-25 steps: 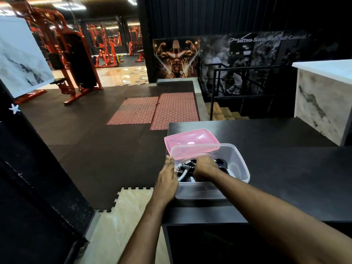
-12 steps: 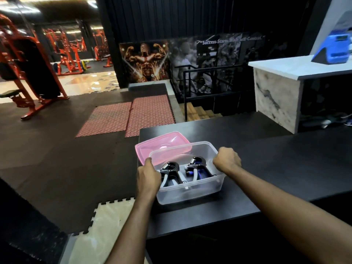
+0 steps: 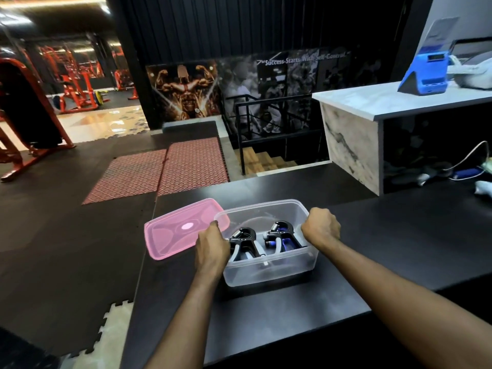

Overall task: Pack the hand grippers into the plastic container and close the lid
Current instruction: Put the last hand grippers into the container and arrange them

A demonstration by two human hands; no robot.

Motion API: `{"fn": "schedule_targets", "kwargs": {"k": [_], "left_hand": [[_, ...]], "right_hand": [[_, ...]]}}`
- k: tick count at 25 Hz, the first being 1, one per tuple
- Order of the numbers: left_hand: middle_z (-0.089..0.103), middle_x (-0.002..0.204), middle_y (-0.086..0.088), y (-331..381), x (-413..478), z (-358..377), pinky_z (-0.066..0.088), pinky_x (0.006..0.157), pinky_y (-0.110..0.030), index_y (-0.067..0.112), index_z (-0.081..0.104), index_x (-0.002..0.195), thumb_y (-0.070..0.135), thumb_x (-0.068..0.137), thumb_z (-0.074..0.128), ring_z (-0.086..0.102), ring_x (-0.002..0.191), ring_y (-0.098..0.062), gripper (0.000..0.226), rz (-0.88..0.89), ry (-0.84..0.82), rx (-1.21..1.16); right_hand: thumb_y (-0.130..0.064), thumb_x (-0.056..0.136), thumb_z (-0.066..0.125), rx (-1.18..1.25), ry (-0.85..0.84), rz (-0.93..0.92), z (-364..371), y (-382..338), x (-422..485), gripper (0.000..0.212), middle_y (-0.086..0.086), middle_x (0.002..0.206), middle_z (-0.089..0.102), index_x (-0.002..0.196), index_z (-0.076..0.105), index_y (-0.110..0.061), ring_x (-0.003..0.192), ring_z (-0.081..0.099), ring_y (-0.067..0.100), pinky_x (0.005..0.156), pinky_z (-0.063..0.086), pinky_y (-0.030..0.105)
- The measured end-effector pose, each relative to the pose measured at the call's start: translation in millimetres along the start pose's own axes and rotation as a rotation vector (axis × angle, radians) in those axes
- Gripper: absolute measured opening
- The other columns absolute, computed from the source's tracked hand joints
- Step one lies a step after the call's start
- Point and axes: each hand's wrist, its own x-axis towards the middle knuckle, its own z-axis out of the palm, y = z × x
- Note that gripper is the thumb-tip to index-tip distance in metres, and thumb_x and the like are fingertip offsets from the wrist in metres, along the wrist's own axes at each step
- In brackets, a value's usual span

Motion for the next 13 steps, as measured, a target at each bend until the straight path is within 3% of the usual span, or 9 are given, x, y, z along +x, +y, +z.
{"fn": "schedule_targets", "kwargs": {"k": [4, 9, 13], "left_hand": [[0.071, 0.1, -0.021, 24, 8, 27, 0.056, 0.074, -0.044, 0.013, 0.062, 0.117, 0.001, 0.079, 0.048, 0.066, 0.092, -0.043, 0.043, 0.0, 0.024, 0.001], [0.069, 0.097, -0.027, 29, 12, 41, 0.05, 0.071, -0.044, 0.012, 0.058, 0.122, 0.007, 0.085, 0.045, 0.064, 0.088, -0.047, 0.04, -0.021, 0.16, 0.003], [0.069, 0.09, -0.026, 13, 15, 29, 0.049, 0.068, -0.045, 0.014, 0.063, 0.111, 0.011, 0.092, 0.045, 0.064, 0.084, -0.047, 0.027, -0.011, 0.3, -0.024]], "right_hand": [[-0.012, 0.083, 0.058, 0.0, -0.018, -0.011, -3, 13, 33, 0.023, 0.017, 0.106, 0.072, 0.101, 0.071, -0.007, 0.098, 0.068, 0.037, 0.075, 0.053, 0.036], [-0.019, 0.081, 0.056, 0.061, -0.059, -0.014, -1, 16, 53, 0.03, 0.017, 0.11, 0.07, 0.105, 0.068, -0.007, 0.102, 0.066, 0.037, 0.078, 0.05, 0.037], [-0.03, 0.08, 0.06, 0.048, 0.111, -0.109, 5, -7, 49, 0.044, 0.015, 0.122, 0.062, 0.117, 0.059, -0.007, 0.114, 0.053, 0.035, 0.093, 0.04, 0.045]]}}
